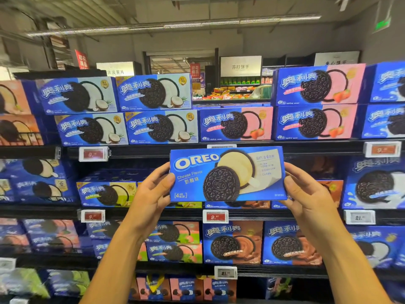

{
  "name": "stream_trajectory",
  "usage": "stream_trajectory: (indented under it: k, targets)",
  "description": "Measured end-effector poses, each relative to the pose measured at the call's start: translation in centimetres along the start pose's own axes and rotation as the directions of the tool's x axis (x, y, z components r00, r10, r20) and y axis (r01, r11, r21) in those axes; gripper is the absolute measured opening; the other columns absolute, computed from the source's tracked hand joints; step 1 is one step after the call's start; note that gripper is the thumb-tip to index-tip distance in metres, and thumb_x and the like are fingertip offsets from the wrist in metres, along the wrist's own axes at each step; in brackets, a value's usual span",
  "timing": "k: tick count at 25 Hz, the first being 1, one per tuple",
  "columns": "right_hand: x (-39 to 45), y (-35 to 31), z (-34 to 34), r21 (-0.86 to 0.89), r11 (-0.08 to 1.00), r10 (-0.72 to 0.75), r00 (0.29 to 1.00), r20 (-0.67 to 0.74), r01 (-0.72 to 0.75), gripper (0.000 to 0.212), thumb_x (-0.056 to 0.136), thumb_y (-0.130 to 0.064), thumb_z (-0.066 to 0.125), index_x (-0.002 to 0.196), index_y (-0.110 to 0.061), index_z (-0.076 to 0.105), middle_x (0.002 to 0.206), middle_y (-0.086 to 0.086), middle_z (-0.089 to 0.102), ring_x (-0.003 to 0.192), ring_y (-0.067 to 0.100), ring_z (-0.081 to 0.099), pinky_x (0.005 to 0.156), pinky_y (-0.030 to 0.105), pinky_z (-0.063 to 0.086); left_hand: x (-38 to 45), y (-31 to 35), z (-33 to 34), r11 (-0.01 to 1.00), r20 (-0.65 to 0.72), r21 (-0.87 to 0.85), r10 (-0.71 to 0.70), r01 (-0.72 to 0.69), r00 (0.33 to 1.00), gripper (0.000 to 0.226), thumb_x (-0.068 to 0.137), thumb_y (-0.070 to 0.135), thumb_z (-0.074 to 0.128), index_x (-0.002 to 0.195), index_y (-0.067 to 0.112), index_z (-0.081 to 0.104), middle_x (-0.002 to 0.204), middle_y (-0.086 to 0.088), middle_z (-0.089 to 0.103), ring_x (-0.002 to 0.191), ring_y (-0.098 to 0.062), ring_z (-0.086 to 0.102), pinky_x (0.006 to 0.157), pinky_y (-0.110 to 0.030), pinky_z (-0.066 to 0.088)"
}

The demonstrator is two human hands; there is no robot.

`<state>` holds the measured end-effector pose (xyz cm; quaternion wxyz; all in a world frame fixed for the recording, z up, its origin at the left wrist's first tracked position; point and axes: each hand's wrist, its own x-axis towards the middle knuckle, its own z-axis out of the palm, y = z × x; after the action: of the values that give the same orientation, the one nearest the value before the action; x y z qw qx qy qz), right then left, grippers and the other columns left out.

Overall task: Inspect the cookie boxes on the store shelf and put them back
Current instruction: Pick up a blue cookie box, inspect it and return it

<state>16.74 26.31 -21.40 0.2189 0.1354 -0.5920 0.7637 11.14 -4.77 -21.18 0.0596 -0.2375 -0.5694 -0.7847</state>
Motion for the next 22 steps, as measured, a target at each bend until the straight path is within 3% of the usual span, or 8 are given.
stream_trajectory:
  k: [6,9,11,15,17,18,20,22]
  targets:
    - [0.7,0.2,-0.1,0.097,0.995,0.016,0.999,0.036,-0.019,0.045,0.088,-0.022,0.06,0.134,-0.02,0.06,0.127,0.008,0.071,0.115,0.022,0.069,0.086,0.028,0.059,0.1,0.3,0.1,1.0,-0.025,0.004,-0.006,0.006,1.0,0.053,0.082,0.034,0.07,0.132,0.02,0.06,0.128,-0.007,0.068,0.114,-0.022,0.068,0.077,-0.026,0.058]
    - [0.6,-0.5,0.2,0.133,0.987,0.067,0.977,0.201,-0.095,0.049,0.098,-0.023,0.056,0.145,-0.012,0.048,0.139,0.015,0.062,0.128,0.032,0.06,0.105,0.046,0.048,0.2,0.5,0.3,0.999,-0.029,0.032,-0.019,0.02,0.999,0.052,0.084,0.039,0.069,0.132,0.021,0.061,0.127,-0.006,0.069,0.108,-0.017,0.069,0.075,-0.027,0.058]
    - [0.4,-1.0,0.2,0.133,0.985,0.072,0.96,0.27,-0.111,0.055,0.094,-0.03,0.057,0.144,-0.008,0.05,0.141,0.017,0.059,0.13,0.035,0.057,0.106,0.053,0.045,0.3,0.7,0.9,0.998,-0.033,0.052,-0.035,0.037,0.999,0.046,0.088,0.037,0.065,0.131,0.021,0.061,0.125,-0.004,0.07,0.105,-0.014,0.07,0.079,-0.029,0.058]
    - [-0.3,-1.7,1.8,0.184,0.982,0.005,0.983,0.182,-0.039,0.046,0.087,-0.022,0.066,0.132,-0.009,0.062,0.126,0.015,0.07,0.109,0.026,0.071,0.086,0.039,0.061,-0.1,0.9,3.4,0.942,-0.202,0.331,0.13,-0.057,0.971,0.028,0.098,0.017,0.058,0.121,0.032,0.062,0.117,0.017,0.07,0.111,0.0,0.063,0.097,-0.03,0.053]
    - [-1.0,-1.4,3.4,0.162,0.987,-0.025,0.99,0.136,0.002,0.042,0.079,-0.021,0.071,0.121,-0.021,0.071,0.114,0.007,0.076,0.098,0.018,0.075,0.072,0.025,0.06,-1.2,0.9,5.3,0.891,-0.17,0.441,0.2,-0.107,0.965,0.027,0.094,0.028,0.066,0.116,0.043,0.061,0.123,0.025,0.064,0.118,0.007,0.056,0.099,-0.02,0.048]
    - [-1.5,-1.3,4.3,0.133,0.99,-0.061,0.99,0.131,0.043,0.04,0.075,-0.024,0.074,0.114,-0.03,0.074,0.109,0.002,0.078,0.096,0.014,0.075,0.071,0.02,0.058,-1.6,0.8,6.6,0.871,-0.087,0.479,0.169,-0.107,0.982,0.034,0.086,0.047,0.068,0.119,0.048,0.059,0.135,0.024,0.057,0.126,0.007,0.051,0.101,-0.016,0.044]
    - [-2.2,-1.4,6.2,0.063,0.985,-0.168,0.972,0.165,0.159,0.039,0.075,-0.025,0.08,0.11,-0.039,0.075,0.11,-0.005,0.077,0.1,0.01,0.074,0.075,0.017,0.056,-2.0,1.0,8.5,0.876,0.067,0.48,0.012,-0.042,0.998,0.091,0.057,0.084,0.067,0.137,0.048,0.045,0.156,0.016,0.037,0.141,0.002,0.036,0.11,-0.017,0.036]
    - [-2.7,-1.4,7.5,-0.009,0.973,-0.223,0.95,0.218,0.23,0.038,0.084,-0.028,0.076,0.12,-0.038,0.069,0.119,-0.011,0.074,0.108,0.008,0.07,0.083,0.019,0.055,-1.7,1.2,9.1,0.957,0.08,0.287,-0.057,0.032,0.995,0.126,0.041,0.09,0.07,0.147,0.029,0.039,0.154,0.004,0.044,0.14,-0.012,0.042,0.114,-0.033,0.037]
